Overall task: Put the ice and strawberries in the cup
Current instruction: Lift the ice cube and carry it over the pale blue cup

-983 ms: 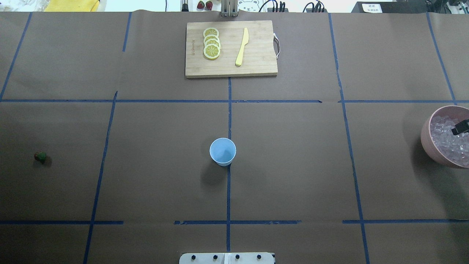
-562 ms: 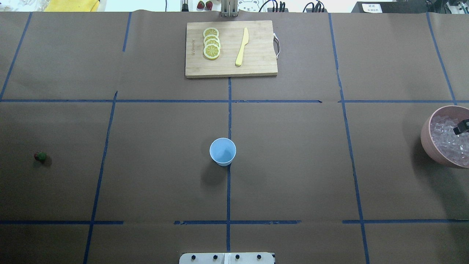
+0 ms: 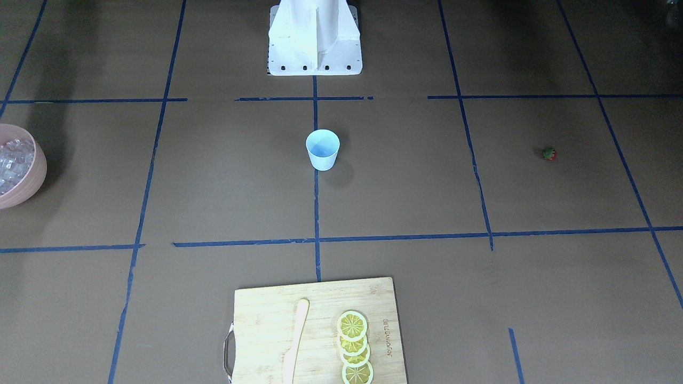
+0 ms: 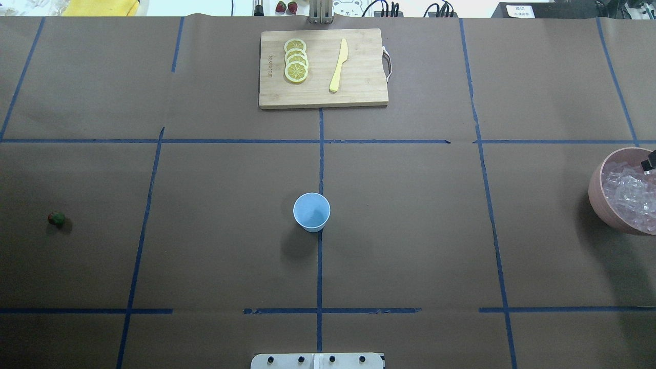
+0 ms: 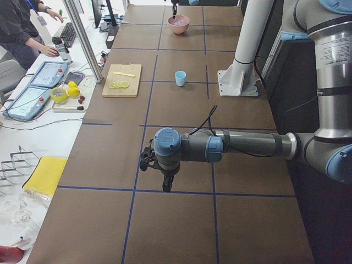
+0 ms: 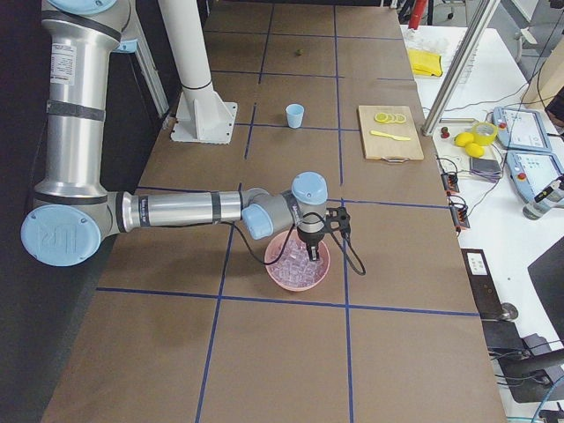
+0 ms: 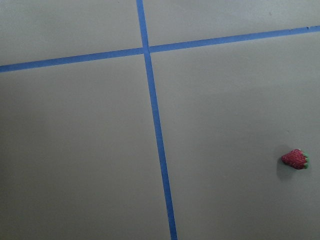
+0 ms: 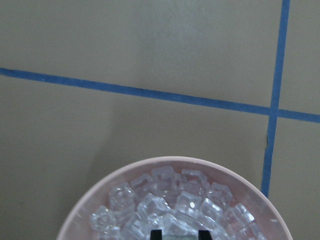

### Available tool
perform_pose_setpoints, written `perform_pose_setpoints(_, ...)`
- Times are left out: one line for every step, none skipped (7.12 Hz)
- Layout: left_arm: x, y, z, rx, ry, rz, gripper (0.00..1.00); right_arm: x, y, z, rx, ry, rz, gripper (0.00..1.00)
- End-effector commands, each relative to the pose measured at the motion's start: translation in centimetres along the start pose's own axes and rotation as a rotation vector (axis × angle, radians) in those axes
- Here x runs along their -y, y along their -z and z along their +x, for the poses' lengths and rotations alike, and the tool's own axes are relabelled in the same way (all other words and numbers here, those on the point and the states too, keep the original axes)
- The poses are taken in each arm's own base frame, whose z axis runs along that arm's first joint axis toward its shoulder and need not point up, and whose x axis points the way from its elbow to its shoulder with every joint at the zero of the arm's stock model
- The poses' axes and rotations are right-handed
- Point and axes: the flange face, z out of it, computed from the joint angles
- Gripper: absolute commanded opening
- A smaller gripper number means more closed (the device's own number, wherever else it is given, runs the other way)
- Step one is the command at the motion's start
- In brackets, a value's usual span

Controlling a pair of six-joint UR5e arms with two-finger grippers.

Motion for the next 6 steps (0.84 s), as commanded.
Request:
perform_pose_setpoints(0.0,0.0,0.0,0.000,-0.001,0.001,1.00,4.6,6.0,-6.5,-0.001,-0.017,0.008,0.05)
perform_pose_setpoints(0.1,0.1,0.1,0.000,-0.003,0.003,1.00,6.2,6.7,-11.0,0.022,-0.048,0.011,0.03)
perform_pose_setpoints(0.1,0.2,0.2,0.001,-0.005,0.005,1.00,7.8,6.4,-17.4,0.055,-0.079,0.014,0.03)
perform_pose_setpoints(0.2,0.2,0.3,0.001,-0.006,0.006,1.00,8.8,5.8,-23.9,0.084,-0.099,0.012,0.03)
perform_pose_setpoints(0.2,0.3,0.3,0.001,-0.008,0.007,1.00,8.8,4.9,-30.4,0.104,-0.108,0.012,0.03)
perform_pose_setpoints(0.2,0.3,0.4,0.001,-0.009,0.008,1.00,8.2,3.8,-37.8,0.116,-0.151,0.021,0.03)
